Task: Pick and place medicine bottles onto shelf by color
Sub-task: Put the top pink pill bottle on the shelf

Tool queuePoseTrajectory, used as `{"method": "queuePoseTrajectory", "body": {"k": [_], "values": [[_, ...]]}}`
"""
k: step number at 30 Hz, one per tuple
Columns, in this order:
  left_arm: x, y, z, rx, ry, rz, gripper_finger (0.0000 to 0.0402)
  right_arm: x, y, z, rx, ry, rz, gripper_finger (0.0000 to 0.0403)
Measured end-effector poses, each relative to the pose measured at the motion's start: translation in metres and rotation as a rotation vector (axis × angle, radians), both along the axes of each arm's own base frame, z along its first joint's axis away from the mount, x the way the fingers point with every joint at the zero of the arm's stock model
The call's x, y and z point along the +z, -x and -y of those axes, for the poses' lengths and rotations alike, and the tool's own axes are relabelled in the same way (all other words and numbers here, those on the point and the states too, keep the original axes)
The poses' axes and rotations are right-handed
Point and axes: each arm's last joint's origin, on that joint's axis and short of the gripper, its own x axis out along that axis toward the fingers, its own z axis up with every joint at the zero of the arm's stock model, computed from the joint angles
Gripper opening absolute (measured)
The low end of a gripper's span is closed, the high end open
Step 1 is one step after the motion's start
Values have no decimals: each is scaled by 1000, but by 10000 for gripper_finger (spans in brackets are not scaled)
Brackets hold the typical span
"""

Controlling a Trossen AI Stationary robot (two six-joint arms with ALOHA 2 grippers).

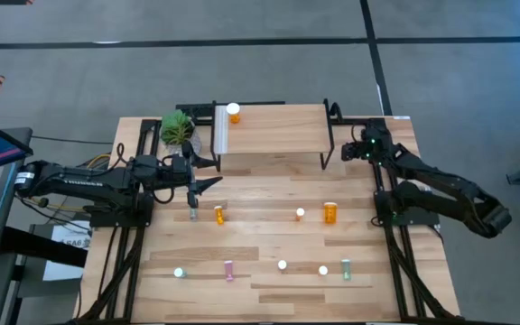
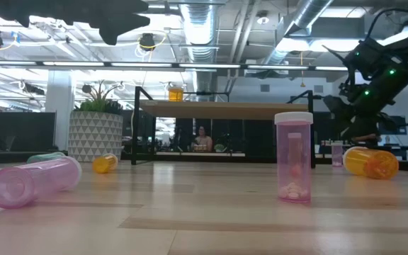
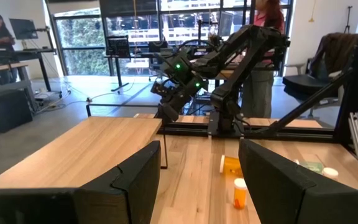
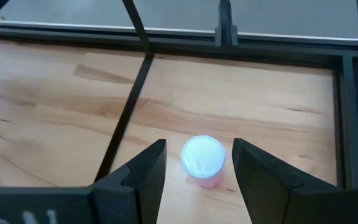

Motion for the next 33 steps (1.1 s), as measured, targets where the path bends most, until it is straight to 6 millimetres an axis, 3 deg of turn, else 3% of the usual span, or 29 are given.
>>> {"method": "queuePoseTrajectory", "body": {"k": [11,21,33], "values": [[0,0,0,0,0,0,206,-9,-8,0,-7,14,-144,207],[0,0,0,0,2,0,206,-9,-8,0,-20,21,-146,204],[0,0,0,-1,6,0,206,-9,-8,0,-16,19,-144,128]]}}
